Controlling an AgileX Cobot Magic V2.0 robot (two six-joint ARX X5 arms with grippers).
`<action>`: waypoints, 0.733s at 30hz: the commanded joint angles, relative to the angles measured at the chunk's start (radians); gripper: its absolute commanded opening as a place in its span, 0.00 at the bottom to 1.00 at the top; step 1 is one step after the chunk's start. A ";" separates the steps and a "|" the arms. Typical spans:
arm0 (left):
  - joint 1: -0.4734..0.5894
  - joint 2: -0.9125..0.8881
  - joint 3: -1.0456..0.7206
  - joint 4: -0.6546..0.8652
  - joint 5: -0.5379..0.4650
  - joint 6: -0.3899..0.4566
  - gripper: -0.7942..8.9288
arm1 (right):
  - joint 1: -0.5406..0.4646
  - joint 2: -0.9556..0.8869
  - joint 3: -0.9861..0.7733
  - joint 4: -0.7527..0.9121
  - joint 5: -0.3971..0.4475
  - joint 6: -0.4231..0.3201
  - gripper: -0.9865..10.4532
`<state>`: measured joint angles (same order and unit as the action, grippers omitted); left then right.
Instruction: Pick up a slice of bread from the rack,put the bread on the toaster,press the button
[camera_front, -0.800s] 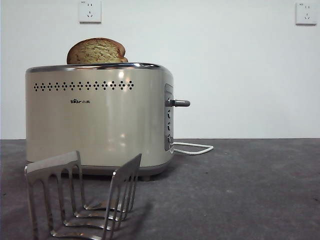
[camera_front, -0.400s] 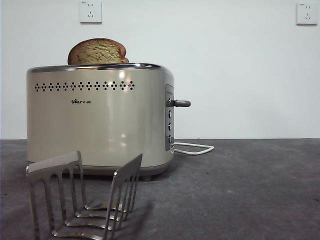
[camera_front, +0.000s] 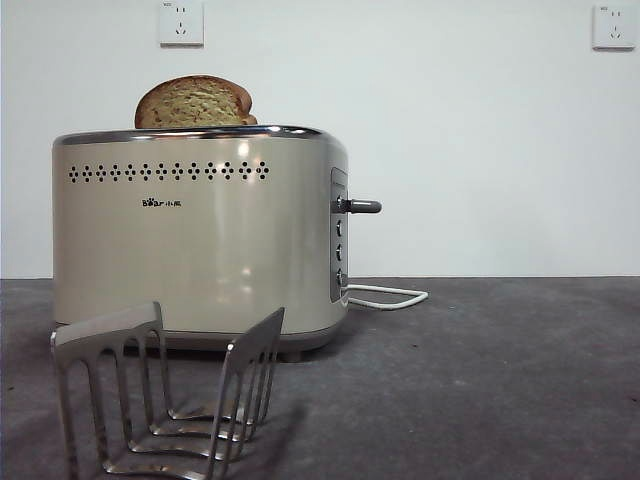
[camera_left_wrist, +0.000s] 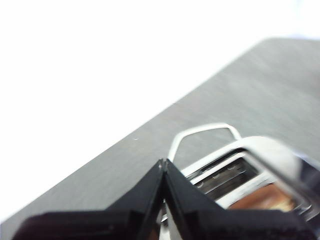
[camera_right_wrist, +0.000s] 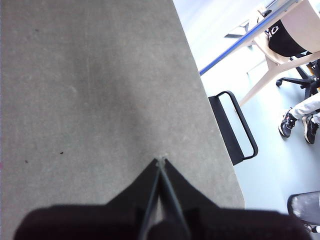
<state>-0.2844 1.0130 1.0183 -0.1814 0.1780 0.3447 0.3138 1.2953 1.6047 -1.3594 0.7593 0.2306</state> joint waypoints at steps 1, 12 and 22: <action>0.054 -0.088 -0.227 0.119 0.006 -0.101 0.08 | 0.000 0.023 0.003 -0.022 0.003 0.000 0.09; 0.259 -0.555 -0.832 0.286 0.001 -0.206 0.08 | 0.000 0.060 0.002 -0.022 0.000 0.000 0.09; 0.292 -0.839 -1.010 0.202 -0.017 -0.298 0.08 | 0.000 0.060 0.002 -0.022 0.000 0.000 0.09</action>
<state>0.0048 0.1879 0.0181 0.0208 0.1673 0.0669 0.3138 1.3491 1.6047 -1.3598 0.7589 0.2306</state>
